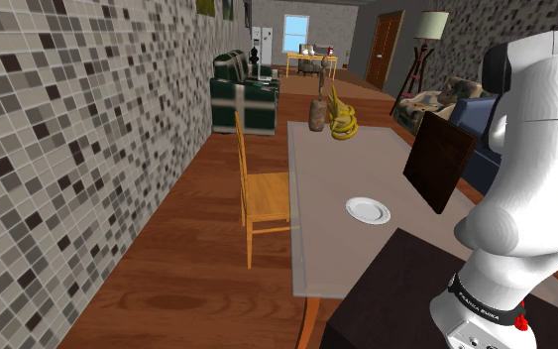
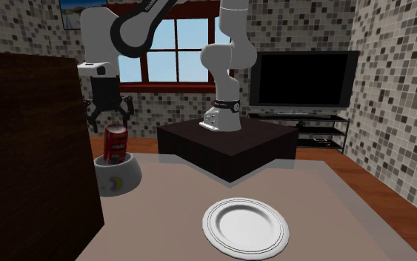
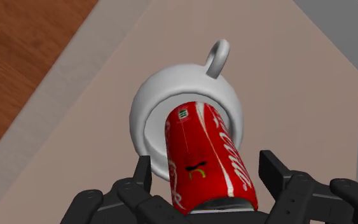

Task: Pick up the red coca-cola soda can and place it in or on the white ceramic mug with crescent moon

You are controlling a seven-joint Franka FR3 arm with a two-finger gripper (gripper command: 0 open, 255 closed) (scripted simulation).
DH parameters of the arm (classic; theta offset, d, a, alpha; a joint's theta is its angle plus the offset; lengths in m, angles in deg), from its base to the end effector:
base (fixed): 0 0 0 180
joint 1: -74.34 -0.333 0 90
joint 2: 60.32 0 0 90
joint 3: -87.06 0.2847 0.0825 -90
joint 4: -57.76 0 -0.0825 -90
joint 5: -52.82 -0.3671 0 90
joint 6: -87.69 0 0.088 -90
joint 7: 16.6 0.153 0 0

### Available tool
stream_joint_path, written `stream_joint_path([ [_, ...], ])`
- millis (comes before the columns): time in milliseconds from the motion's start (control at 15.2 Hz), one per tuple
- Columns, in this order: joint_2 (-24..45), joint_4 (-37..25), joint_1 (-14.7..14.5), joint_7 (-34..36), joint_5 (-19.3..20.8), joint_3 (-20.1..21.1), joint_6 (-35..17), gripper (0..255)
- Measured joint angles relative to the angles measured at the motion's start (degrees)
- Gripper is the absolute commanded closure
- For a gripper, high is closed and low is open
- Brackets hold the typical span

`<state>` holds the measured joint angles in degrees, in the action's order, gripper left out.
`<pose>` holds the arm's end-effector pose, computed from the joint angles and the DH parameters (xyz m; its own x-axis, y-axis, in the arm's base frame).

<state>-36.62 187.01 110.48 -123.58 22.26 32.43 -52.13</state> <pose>-0.0180 -0.5169 0.1896 0.9954 -0.0959 0.0013 -0.0959 -0.9954 0.0076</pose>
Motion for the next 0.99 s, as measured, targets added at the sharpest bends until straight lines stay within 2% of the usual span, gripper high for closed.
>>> stream_joint_path([
  [264,0.07,0.03,0.04,-0.01,-0.01,0.02,0.02,0],
  [594,-6.03,-0.14,-6.29,5.31,7.89,-7.34,4.05,0],
  [990,-6.48,-0.39,-6.75,5.79,8.66,-7.97,4.62,0],
])
